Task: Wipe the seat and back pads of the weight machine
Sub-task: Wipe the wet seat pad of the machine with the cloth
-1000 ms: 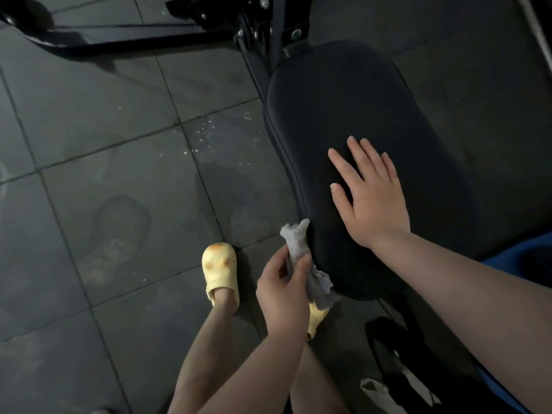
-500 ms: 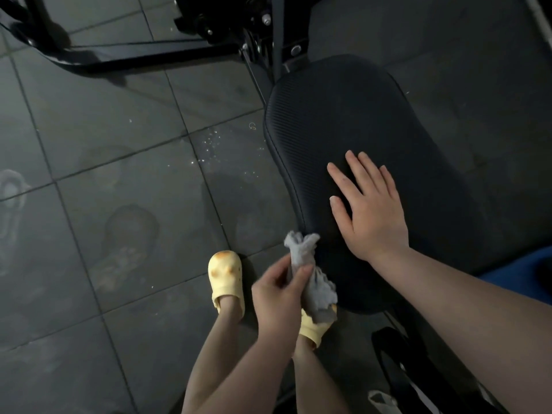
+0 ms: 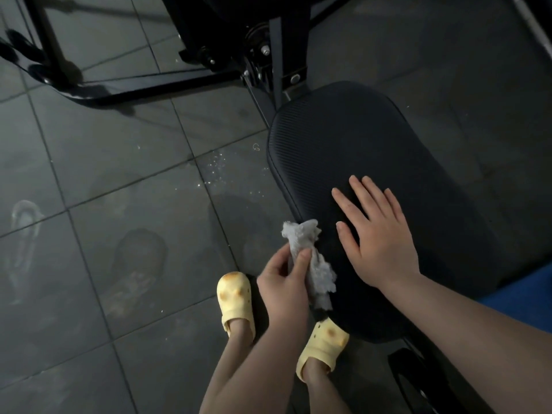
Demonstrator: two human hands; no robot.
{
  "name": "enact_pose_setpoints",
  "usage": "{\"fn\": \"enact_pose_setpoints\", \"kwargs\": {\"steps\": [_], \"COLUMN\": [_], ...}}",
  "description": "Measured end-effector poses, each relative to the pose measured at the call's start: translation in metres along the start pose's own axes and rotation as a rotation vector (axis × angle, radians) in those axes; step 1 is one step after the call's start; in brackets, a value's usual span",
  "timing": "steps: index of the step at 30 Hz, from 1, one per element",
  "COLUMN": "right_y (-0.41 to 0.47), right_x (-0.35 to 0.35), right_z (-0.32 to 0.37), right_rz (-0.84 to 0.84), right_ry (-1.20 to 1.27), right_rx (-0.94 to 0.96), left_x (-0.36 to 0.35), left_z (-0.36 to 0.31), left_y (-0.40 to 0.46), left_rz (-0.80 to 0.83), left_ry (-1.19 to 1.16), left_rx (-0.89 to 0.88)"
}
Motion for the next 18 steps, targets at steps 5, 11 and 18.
{"fn": "enact_pose_setpoints", "kwargs": {"steps": [5,11,18], "right_y": [0.0,0.0,-0.001], "right_x": [0.001,0.003,0.003], "right_z": [0.0,0.002,0.002], "right_rz": [-0.002,-0.022,-0.028], "right_ry": [-0.02,0.005,0.004], "right_rx": [-0.006,0.004,0.018], "left_x": [-0.005,0.003,-0.005], "left_z": [-0.065,-0.059,-0.054], "left_y": [0.072,0.07,0.062], "left_rz": [-0.146,-0.129,-0.12], "left_ry": [0.011,0.129,0.183], "left_rx": [-0.144,-0.143,-0.159]}}
Point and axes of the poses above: each hand's wrist, its own y-axis towards the middle knuckle, its own x-axis out of the back of the hand, z = x × y, the point moved 10 cm from there along y, towards the middle knuckle, and after that the axes turned 4 degrees about y, right-handed, at the moved point
